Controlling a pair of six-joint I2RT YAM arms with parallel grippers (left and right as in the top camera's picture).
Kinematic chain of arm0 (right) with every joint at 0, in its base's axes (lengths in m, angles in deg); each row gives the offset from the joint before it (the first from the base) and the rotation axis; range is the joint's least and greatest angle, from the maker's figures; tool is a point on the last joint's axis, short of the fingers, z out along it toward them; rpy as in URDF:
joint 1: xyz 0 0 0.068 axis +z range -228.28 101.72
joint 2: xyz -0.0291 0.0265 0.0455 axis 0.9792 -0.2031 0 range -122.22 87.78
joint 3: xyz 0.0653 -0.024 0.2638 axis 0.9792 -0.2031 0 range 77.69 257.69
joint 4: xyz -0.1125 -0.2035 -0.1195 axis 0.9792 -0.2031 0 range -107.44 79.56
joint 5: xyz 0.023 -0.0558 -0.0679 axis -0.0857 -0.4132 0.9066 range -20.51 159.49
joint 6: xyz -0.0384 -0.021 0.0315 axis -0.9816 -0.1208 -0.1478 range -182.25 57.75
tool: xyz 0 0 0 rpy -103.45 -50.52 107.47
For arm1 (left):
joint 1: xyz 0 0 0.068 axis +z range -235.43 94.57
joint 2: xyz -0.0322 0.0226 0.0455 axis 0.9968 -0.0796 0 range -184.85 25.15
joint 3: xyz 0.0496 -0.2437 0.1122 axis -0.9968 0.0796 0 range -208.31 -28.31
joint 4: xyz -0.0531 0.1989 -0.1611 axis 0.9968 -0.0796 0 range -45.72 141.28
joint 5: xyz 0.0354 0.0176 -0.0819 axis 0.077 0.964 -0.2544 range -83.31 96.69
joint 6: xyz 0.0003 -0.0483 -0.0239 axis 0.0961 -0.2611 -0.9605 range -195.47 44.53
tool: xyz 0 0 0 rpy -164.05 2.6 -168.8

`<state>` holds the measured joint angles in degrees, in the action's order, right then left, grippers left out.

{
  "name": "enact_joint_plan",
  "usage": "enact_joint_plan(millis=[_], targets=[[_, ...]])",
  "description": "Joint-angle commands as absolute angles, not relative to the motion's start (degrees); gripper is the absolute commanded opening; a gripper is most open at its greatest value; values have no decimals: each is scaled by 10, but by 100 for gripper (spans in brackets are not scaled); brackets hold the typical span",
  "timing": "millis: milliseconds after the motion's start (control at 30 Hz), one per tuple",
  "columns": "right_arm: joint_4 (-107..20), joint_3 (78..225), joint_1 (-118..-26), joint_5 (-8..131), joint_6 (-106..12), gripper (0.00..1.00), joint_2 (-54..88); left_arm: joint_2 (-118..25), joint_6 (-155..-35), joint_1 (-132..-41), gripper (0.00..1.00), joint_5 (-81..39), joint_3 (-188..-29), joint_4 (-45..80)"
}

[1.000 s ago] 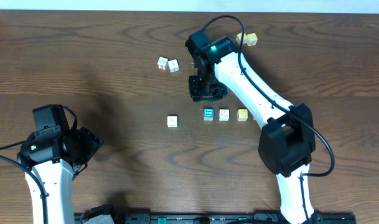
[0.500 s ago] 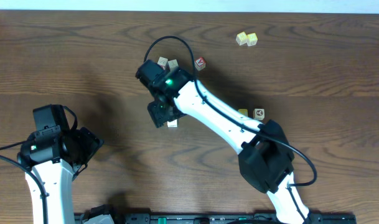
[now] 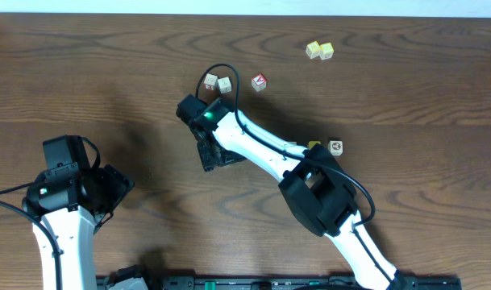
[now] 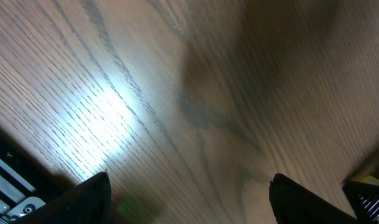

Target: Lift 5 blocks

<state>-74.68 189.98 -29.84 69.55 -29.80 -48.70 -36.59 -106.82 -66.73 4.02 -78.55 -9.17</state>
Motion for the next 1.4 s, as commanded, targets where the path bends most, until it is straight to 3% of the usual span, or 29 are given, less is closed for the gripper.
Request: enact_joint_plan(millis=[0,167,400,733,1367], targets=[[-739,1902,-303,706,-279,59,-483,-366,-1071,-664,82,41,-794,-95],[-739,1902,-308,721,-268,49,-483,-366,-1071,-664,82,41,-794,-95],[-737,1902,-322,735,-258,44,-483,-366,-1071,-664,82,41,-794,-95],[-741,1902,-330,735,-258,23,-483,-366,-1071,-664,82,41,-794,-96],[-777,1902,-404,708,-241,19,-483,-366,-1071,-664,82,41,-794,-96]])
